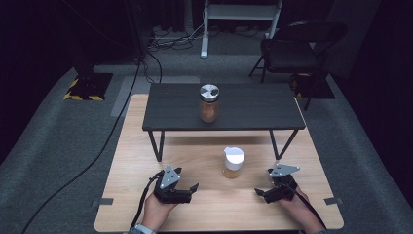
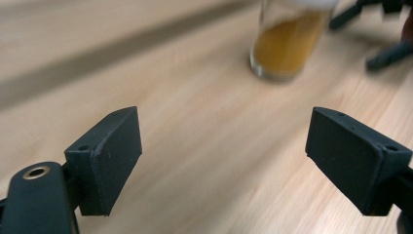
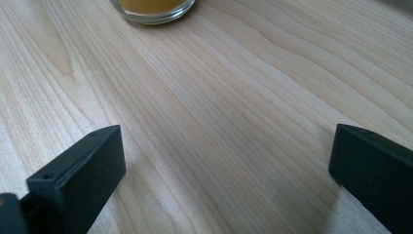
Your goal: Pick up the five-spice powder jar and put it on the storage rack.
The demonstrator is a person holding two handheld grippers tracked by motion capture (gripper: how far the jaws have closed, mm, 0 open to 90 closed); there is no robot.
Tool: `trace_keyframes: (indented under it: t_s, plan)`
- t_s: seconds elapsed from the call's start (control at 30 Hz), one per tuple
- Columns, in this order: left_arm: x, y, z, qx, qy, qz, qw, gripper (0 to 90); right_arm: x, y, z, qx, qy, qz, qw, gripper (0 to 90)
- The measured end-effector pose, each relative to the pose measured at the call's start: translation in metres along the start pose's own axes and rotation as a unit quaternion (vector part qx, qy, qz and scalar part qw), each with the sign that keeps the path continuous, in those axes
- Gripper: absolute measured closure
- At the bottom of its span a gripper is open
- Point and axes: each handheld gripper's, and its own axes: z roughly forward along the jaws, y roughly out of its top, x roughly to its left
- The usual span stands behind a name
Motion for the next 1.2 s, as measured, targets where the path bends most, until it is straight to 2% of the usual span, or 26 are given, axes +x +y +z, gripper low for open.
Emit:
trace_keyframes:
  t_s: [0.07, 0.2, 0.3, 0.37, 0.47, 0.53, 0.77, 0.93, 1.2]
  plan:
    - [-0.001, 0.001, 0.003, 0.015, 0.002, 0.014, 0.9998, 12.9, 0.000, 0.000, 0.000, 0.000, 0.000, 0.000, 1.0000, 0.0]
    - [-0.001, 0.001, 0.008, 0.028, -0.002, 0.013, 0.9995, 12.9, 0.000, 0.000, 0.000, 0.000, 0.001, -0.001, 1.0000, 0.0]
    - [0.001, 0.003, 0.013, 0.047, -0.010, 0.012, 0.9988, 12.7, 0.000, 0.000, 0.000, 0.000, 0.002, -0.002, 1.0000, 0.0]
    - [0.002, 0.006, 0.017, 0.065, -0.018, 0.012, 0.9977, 12.6, 0.000, 0.000, 0.000, 0.000, 0.002, -0.002, 1.0000, 0.0]
    - [-0.002, 0.011, 0.023, 0.095, -0.014, 0.014, 0.9953, 12.6, 0.000, 0.000, 0.000, 0.000, 0.003, -0.002, 1.0000, 0.0]
    - [-0.004, 0.012, 0.024, 0.097, -0.011, 0.023, 0.9949, 11.9, 0.000, 0.000, 0.000, 0.000, 0.003, -0.002, 1.0000, 0.0]
    - [-0.006, 0.015, 0.027, 0.105, -0.010, 0.023, 0.9942, 6.2, 0.000, 0.000, 0.000, 0.000, 0.003, -0.002, 1.0000, 0.0]
    - [-0.013, 0.020, 0.033, 0.112, -0.001, 0.013, 0.9936, 0.0, 0.000, 0.000, 0.000, 0.000, 0.003, -0.002, 1.0000, 0.0]
    - [-0.015, 0.021, 0.033, 0.114, 0.000, 0.012, 0.9934, 0.1, 0.000, 0.000, 0.000, 0.000, 0.003, -0.002, 1.0000, 0.0]
